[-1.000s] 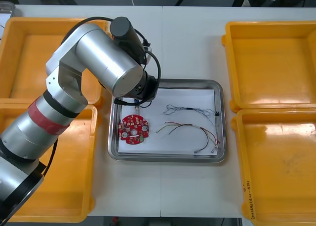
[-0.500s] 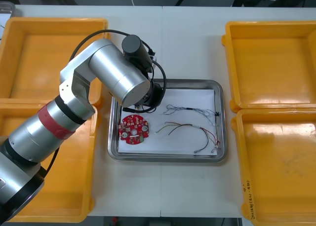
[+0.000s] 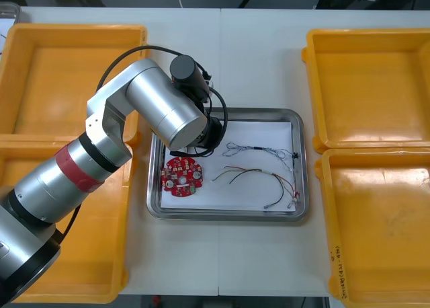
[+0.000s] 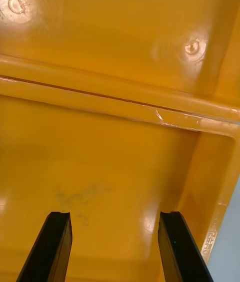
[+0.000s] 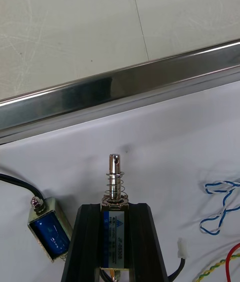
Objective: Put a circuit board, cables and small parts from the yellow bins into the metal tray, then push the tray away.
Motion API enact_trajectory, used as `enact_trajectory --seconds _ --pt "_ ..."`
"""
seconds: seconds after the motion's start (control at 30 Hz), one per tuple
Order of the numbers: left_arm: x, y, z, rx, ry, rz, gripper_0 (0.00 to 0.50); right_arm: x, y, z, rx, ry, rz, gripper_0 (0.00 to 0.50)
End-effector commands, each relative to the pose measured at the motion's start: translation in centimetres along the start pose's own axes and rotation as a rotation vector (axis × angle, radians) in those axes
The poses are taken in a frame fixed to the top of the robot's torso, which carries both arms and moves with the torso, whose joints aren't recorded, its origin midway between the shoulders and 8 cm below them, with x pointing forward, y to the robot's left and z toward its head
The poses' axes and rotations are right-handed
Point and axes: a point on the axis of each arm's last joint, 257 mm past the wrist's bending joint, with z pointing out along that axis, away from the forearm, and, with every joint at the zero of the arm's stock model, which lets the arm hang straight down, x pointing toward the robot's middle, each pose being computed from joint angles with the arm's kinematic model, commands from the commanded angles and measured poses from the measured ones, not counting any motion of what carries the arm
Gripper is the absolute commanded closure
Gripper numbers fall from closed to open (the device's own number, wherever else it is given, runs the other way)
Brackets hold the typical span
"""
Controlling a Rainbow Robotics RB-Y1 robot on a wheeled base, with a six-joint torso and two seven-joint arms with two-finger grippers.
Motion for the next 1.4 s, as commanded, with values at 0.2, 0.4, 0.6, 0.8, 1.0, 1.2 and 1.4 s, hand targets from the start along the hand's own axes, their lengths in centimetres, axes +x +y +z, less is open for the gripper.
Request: enact_trajectory --seconds 0.2,0.4,0.6,0.8,1.0,1.2,1.4 --pt "-2.5 -2.5 -1.2 0.031 -0.063 -0.043 0.123 1.5 0.8 0.3 -0.024 -0.004 0.176 0.000" --pt "-2.8 -2.4 -1.4 0.029 -0.076 -0.046 0.011 2.0 1.6 0.9 -0.037 0.010 0.286 0.000" --pt "-3.7 -2.1 -3.1 0.029 -0.094 -0.058 0.000 2.8 2.1 1.0 -0.034 0.026 0.296 0.000" --pt "-4.4 -0.7 -6.2 0.031 -0.088 -0.089 0.000 2.7 2.5 0.9 -0.033 0.022 0.287 0.000" --pt "-4.5 1.5 -9.1 0.020 -0.073 -0.113 0.000 2.8 2.5 0.9 -0.032 0.025 0.288 0.000" --pt "-4.4 4.0 -12.2 0.019 -0.057 -0.135 0.000 2.7 2.5 0.8 -0.027 0.019 0.290 0.000" --pt "-3.6 7.1 -15.1 0.011 -0.046 -0.173 0.000 2.6 2.2 0.6 -0.020 0.019 0.286 0.000"
